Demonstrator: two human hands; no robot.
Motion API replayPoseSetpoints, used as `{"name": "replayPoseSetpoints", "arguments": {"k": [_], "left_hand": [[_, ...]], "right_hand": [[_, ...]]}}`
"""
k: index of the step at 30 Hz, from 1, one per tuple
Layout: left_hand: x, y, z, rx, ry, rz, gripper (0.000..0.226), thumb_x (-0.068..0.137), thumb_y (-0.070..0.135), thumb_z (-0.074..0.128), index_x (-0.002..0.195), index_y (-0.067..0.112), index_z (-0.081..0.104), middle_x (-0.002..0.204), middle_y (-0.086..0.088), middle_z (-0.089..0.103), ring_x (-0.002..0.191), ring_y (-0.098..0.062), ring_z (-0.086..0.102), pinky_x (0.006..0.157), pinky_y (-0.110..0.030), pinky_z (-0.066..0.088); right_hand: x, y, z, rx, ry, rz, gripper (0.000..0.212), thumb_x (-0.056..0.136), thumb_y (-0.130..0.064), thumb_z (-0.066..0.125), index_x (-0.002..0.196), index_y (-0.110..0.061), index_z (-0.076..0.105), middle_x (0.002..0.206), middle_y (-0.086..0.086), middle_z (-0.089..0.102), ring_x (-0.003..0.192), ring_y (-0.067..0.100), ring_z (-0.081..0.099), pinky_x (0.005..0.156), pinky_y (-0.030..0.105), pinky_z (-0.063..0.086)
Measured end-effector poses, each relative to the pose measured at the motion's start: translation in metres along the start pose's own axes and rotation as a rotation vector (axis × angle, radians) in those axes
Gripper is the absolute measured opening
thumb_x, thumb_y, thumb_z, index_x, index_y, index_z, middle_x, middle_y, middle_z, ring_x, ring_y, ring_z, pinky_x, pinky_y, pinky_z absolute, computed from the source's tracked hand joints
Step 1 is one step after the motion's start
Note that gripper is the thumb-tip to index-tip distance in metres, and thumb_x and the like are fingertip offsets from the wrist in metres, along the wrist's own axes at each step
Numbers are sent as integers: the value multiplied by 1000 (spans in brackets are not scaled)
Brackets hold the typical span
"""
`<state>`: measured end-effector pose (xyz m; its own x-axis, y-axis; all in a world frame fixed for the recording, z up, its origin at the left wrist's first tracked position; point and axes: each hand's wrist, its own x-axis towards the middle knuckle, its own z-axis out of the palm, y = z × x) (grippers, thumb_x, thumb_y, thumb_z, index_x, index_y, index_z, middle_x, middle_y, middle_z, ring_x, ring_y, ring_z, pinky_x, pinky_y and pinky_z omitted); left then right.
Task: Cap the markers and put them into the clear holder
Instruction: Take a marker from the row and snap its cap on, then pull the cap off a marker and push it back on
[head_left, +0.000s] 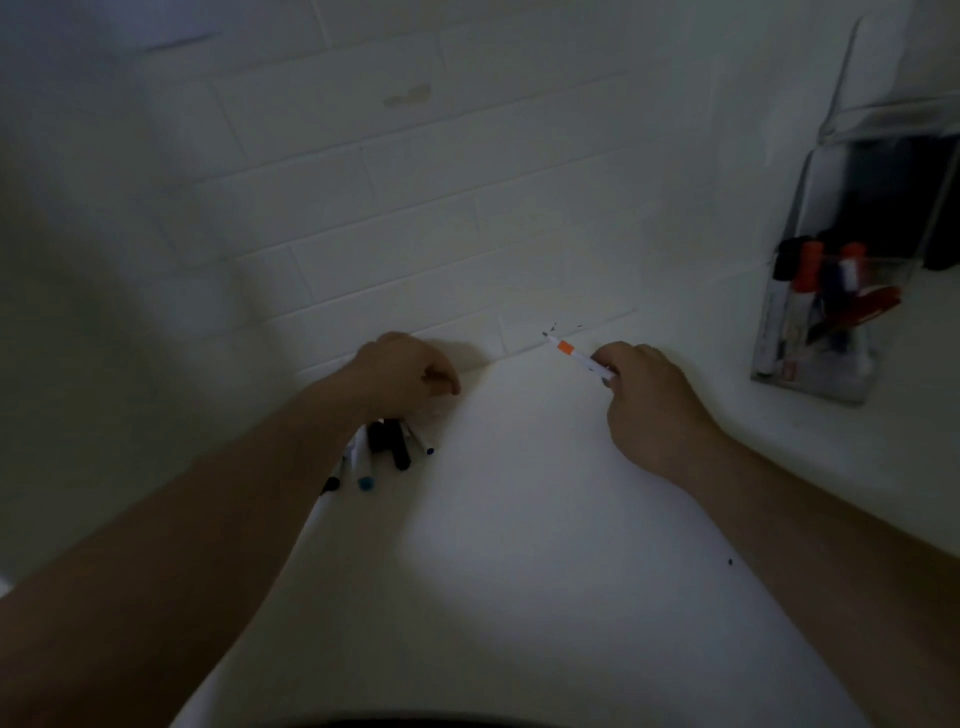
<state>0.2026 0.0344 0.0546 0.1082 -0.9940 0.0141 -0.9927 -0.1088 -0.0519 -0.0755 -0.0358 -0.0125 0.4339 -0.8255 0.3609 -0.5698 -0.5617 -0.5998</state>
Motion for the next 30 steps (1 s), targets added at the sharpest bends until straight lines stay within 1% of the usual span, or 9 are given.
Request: {"name": "replayPoseSetpoints", "arguments": {"k": [4, 7, 11, 14, 18, 21, 23, 26, 30], "left_hand": [[-2, -8, -7, -54, -49, 17, 22, 94, 22, 65, 95, 43, 70, 88, 22, 55, 90, -8, 55, 82, -23, 39], [-4, -7, -5, -27, -112, 27, 22, 88, 23, 71, 100, 41, 72, 104, 15, 57, 100, -9, 56, 91, -28, 45], [-1, 5, 5, -36, -77, 36, 14, 83, 31, 75, 91, 40, 69, 95, 17, 57, 100, -12, 58, 91, -32, 47], [1, 23, 13, -138, 49, 33, 10, 91, 31, 68, 93, 40, 64, 96, 17, 60, 97, -12, 61, 84, -28, 47], [-8, 69, 26, -583, 327, 8, 8, 93, 24, 64, 90, 31, 62, 88, 13, 71, 82, -2, 65, 72, -17, 48], [-16, 89, 41, -715, 520, -31, 6, 89, 24, 71, 87, 28, 66, 82, 18, 69, 79, 10, 61, 66, -2, 39], [-16, 91, 45, -764, 578, -56, 6, 88, 25, 73, 87, 28, 69, 81, 21, 69, 80, 13, 61, 67, -1, 39], [-19, 89, 45, -799, 617, -79, 7, 88, 22, 74, 90, 28, 70, 80, 23, 68, 78, 17, 60, 68, -1, 40], [-23, 90, 45, -756, 599, -46, 5, 87, 28, 74, 90, 29, 71, 81, 17, 71, 78, 8, 63, 69, -6, 42]], "right_hand": [[-1, -2, 0, 22, -5, 8, 33, 85, 6, 47, 106, -16, 60, 100, 8, 57, 90, 27, 53, 76, 36, 44], [-2, -3, 0, 31, -7, 8, 33, 85, 5, 48, 106, -17, 60, 101, 7, 60, 91, 27, 56, 81, 38, 49], [0, 1, 3, 21, -1, 4, 27, 90, 0, 49, 109, -15, 60, 99, 9, 62, 91, 30, 57, 79, 38, 49], [2, 2, 5, 10, 43, -36, 12, 100, -18, 47, 102, -19, 59, 91, 8, 62, 85, 30, 57, 73, 39, 45], [4, 3, 3, 41, 121, -60, 25, 98, -56, 41, 90, -36, 53, 77, -3, 58, 75, 21, 54, 68, 38, 46], [3, 4, 1, -92, 134, -2, 41, 91, -74, 32, 88, -40, 54, 77, -7, 52, 79, 20, 53, 74, 41, 46], [2, 2, -1, -126, 138, 24, 49, 87, -80, 31, 88, -39, 58, 79, -8, 51, 82, 20, 54, 78, 42, 45], [1, 0, 0, -134, 146, 20, 49, 85, -80, 37, 93, -40, 63, 82, -9, 52, 85, 20, 55, 82, 42, 45], [-1, -2, 3, -170, 138, -3, 47, 87, -77, 41, 96, -39, 66, 85, -7, 53, 88, 20, 56, 81, 41, 41]]}}
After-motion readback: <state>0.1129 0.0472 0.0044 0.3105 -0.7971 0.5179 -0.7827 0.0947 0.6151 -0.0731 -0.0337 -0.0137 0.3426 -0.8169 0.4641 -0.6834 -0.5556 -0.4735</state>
